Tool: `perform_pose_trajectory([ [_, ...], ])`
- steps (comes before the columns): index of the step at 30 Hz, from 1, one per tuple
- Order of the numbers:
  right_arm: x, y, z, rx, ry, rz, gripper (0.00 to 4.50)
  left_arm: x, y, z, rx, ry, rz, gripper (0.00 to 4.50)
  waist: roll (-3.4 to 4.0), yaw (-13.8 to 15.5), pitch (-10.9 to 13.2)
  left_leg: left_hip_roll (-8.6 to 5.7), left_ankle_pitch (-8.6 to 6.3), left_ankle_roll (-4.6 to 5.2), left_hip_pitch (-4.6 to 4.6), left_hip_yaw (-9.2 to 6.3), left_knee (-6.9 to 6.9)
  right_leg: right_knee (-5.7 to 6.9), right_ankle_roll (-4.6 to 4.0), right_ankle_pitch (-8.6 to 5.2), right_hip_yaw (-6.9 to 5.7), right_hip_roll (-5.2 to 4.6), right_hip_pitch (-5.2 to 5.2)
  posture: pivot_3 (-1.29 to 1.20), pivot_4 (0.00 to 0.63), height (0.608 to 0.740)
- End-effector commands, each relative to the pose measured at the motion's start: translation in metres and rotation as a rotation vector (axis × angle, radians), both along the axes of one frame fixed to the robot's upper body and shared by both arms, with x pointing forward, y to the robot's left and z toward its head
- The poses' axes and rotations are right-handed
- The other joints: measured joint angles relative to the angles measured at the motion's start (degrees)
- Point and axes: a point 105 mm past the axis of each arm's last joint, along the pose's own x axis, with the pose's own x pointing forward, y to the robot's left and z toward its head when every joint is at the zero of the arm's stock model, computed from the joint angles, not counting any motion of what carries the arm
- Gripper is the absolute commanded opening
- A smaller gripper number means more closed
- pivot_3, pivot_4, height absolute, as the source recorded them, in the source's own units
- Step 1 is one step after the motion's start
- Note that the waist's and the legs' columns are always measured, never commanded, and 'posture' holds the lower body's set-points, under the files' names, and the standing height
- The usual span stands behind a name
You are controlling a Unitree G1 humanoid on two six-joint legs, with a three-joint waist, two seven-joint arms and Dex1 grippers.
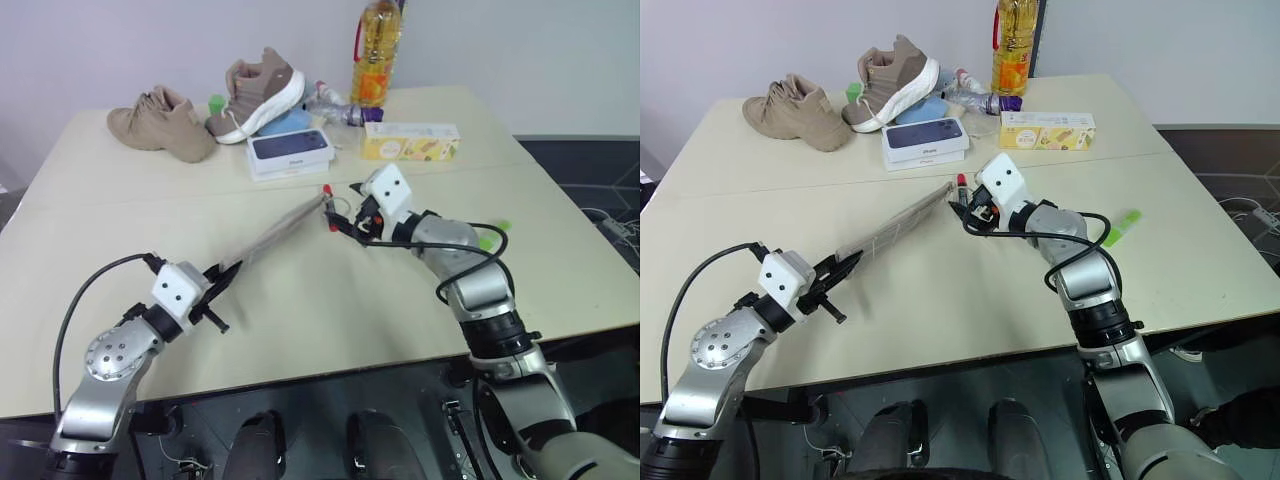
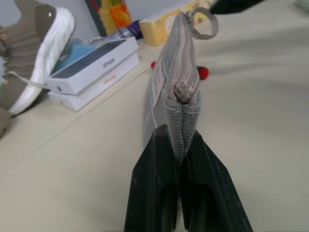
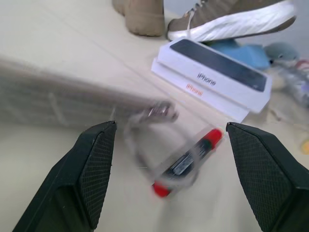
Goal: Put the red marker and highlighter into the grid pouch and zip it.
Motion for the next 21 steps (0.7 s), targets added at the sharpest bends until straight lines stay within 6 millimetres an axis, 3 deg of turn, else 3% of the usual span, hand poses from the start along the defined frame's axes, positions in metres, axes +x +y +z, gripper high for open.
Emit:
perform_pose_trajectory([
  [1,0.006,0.003,0.005,-0.018,-0.041,-0.006,3.75,-0.004,-0.008,0.011,0.014,-0.050,-0.049,0.00,0.00,0.1,0.0,0.00,0.00,0.00,0.00,0.00,0.00,0.00,0.00,0.00,0.00,0.00,0.01,0.00,0.150,0.736],
  [6,0.011,0.002,-0.008,-0.052,-0.001,-0.004,3.75,-0.006,-0.009,0.010,0.017,-0.049,-0.055,0.00,0.00,0.1,0.0,0.00,0.00,0.00,0.00,0.00,0.00,0.00,0.00,0.00,0.01,0.00,0.01,0.00,0.150,0.736],
  [7,0.012,0.002,-0.009,-0.055,0.005,-0.005,3.53,-0.007,-0.009,0.010,0.017,-0.049,-0.056,0.00,0.00,0.1,0.0,0.00,0.00,0.00,0.00,0.00,0.00,0.00,0.00,0.00,0.00,0.00,0.00,0.00,0.150,0.736],
  [10,0.013,-0.001,-0.011,-0.054,0.013,-0.007,2.58,-0.008,-0.009,0.010,0.019,-0.048,-0.055,0.00,0.00,0.1,0.0,0.00,0.00,0.00,0.00,0.00,0.00,0.00,0.01,0.00,0.00,0.00,0.00,0.00,0.150,0.736],
  [14,0.011,0.000,-0.010,-0.063,-0.002,0.015,0.38,-0.008,-0.008,0.010,0.016,-0.048,-0.050,0.00,0.00,0.1,0.0,0.00,0.00,0.00,0.00,0.00,0.00,0.00,0.01,0.00,0.00,0.00,0.00,0.00,0.150,0.736],
  [15,0.009,0.001,-0.009,-0.064,-0.006,0.024,0.05,-0.008,-0.008,0.009,0.016,-0.047,-0.049,0.00,0.00,0.1,0.0,0.00,0.00,0.00,0.00,0.00,-0.01,0.00,0.01,0.00,0.01,0.00,0.00,0.00,0.150,0.736],
  [21,-0.005,0.013,-0.008,-0.099,-0.032,0.111,0.05,-0.006,-0.008,0.008,0.009,-0.045,-0.033,0.00,0.00,0.1,0.0,0.00,0.00,0.00,0.00,0.00,0.00,0.00,0.01,0.01,0.00,0.00,0.00,0.00,0.150,0.736],
])
